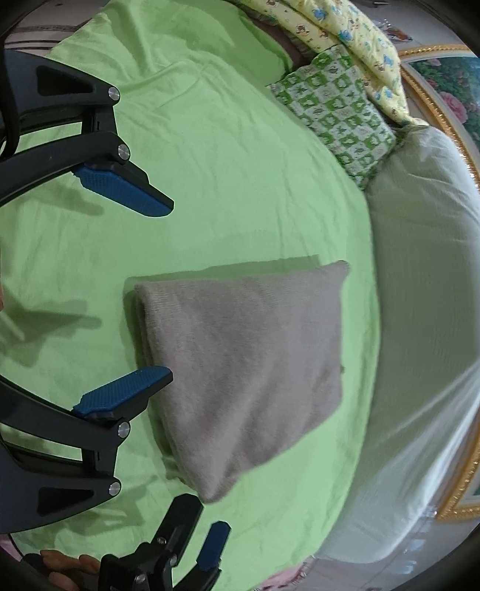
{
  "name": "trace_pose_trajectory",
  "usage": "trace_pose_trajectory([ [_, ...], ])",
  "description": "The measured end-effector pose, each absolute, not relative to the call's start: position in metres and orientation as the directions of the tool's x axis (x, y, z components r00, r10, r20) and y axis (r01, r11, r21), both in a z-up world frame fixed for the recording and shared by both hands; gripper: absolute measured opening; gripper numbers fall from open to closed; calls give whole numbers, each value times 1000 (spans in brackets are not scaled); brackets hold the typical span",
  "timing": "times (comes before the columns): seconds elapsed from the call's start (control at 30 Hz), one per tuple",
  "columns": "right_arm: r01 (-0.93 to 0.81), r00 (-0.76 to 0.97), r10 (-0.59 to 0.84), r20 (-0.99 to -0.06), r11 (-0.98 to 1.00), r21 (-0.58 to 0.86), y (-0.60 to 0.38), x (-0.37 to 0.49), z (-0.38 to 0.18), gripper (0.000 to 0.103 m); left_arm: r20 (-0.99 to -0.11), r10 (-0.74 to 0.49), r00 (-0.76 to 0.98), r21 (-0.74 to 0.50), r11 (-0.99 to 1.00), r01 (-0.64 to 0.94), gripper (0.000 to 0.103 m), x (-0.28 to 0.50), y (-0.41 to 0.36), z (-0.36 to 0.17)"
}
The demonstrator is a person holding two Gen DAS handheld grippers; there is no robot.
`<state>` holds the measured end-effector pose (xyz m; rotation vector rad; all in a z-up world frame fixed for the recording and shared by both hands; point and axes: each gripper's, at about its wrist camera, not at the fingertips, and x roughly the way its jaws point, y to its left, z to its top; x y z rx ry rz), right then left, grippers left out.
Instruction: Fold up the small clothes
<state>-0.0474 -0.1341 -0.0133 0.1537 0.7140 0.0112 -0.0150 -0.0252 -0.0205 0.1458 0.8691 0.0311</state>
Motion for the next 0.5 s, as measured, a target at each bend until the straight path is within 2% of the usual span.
trace_pose_trajectory([
  [0.5, 52, 740, 57, -670, 989, 141, -138, -43, -28, 92, -785, 107, 610, 134, 991, -2, 83, -9, -21, -30],
])
